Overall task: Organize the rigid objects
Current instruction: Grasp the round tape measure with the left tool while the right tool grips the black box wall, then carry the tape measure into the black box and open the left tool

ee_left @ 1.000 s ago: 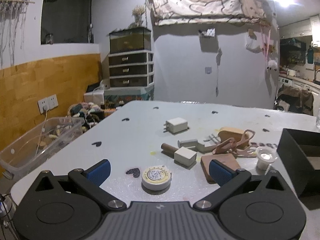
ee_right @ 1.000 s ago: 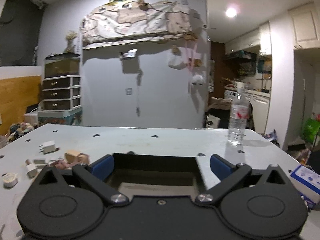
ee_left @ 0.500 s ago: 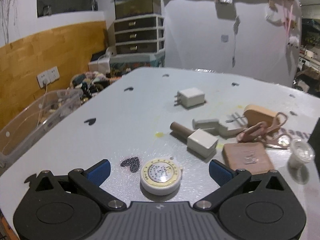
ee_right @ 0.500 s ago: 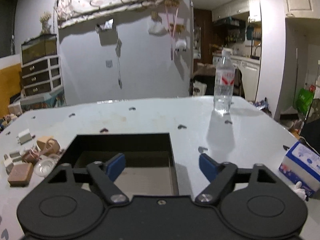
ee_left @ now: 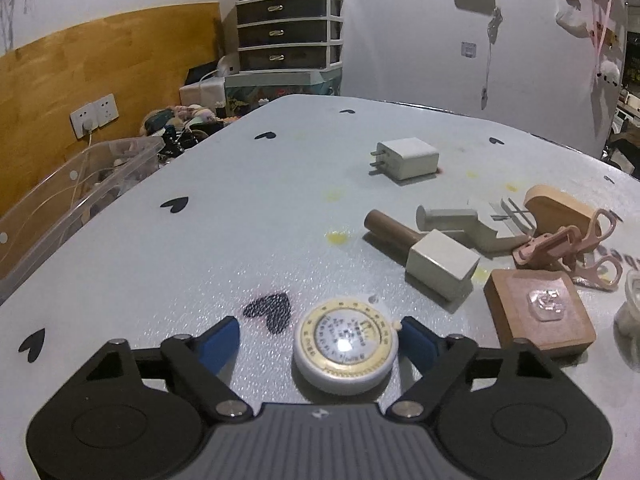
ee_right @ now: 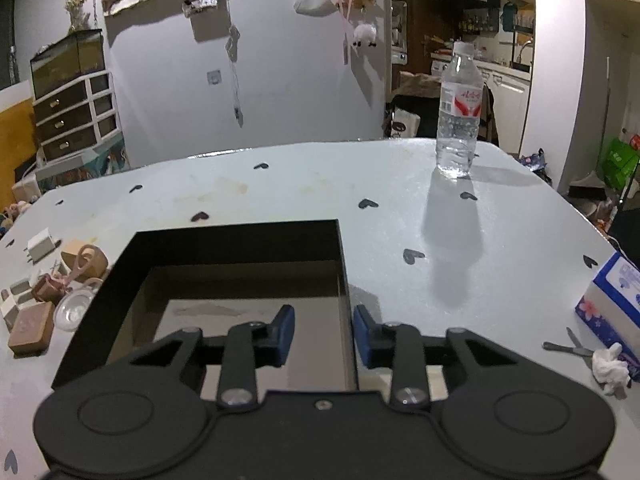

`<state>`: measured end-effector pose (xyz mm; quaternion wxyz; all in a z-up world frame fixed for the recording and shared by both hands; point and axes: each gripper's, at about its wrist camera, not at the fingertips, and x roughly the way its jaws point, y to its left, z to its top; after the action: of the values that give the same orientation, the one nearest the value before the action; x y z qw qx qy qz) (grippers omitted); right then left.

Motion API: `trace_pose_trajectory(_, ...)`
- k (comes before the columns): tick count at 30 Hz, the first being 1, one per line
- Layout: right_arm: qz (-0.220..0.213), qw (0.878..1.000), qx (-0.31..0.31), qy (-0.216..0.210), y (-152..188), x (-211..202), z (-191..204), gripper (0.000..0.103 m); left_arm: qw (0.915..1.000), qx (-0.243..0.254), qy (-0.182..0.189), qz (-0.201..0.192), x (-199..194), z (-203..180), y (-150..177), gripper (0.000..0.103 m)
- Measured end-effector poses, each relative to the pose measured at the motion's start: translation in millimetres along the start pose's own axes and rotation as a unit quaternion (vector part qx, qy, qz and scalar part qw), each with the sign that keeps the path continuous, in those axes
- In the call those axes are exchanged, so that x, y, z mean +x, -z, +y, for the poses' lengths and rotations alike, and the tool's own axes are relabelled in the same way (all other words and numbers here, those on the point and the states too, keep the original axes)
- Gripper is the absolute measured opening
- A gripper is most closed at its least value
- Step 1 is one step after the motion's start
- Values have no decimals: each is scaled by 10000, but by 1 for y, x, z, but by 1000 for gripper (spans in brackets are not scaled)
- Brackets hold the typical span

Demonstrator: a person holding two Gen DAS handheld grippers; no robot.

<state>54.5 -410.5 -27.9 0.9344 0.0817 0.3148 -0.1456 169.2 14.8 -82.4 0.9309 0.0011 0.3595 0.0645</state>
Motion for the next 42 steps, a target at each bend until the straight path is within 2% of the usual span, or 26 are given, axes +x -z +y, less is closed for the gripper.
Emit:
trace_pose_trajectory(1, 48, 10000, 4, 7, -1, 3, -1, 29, 10000, 6, 22, -16, 1, -1, -1, 79)
trace_pose_trajectory(3, 103, 9999, -5, 26, -2, 7, -2, 25, 10000, 8, 74, -38, 2, -2, -4, 65)
trace_pose_trajectory(5, 163, 9998, -11, 86, -3, 11, -4, 17, 9999, 12, 134, -45, 2, -4, -7, 53)
trace_pose_trajectory(10, 311, 9994, 15, 132, -4, 18, -10, 5, 9998, 55, 168, -15, 3, -9, -11, 53)
trace_pose_trajectory(16, 402, 9992, 61, 19, -2, 25, -15, 3, 9990, 61, 372, -222, -14, -17, -23, 53)
trace_pose_trajectory(21, 433, 9990, 122, -1, 0, 31, -16, 3, 9956, 141, 809, -448, -33, -39, -45, 53)
trace_pose_trajectory(25, 421, 9990, 167, -49, 0, 31, -18, 3, 9889, 405, 1274, -646, -49, -68, -64, 53)
trace_pose_trajectory(28, 416, 9988, 238, -94, 0, 32, -20, 4, 9813, 556, 1728, -640, -56, -95, -78, 53)
trace_pose_trajectory(34, 399, 9988, 277, -116, 0, 32, -21, 4, 9565, 995, 2713, -409, -67, -164, -90, 53)
trace_pose_trajectory(38, 384, 9987, 293, -143, 1, 32, -23, 4, 9323, 1200, 3411, -33, -70, -215, -89, 53)
trace_pose_trajectory(42, 389, 9989, 219, -143, 0, 33, -22, 4, 9079, 1489, 3912, 224, -70, -265, -83, 53)
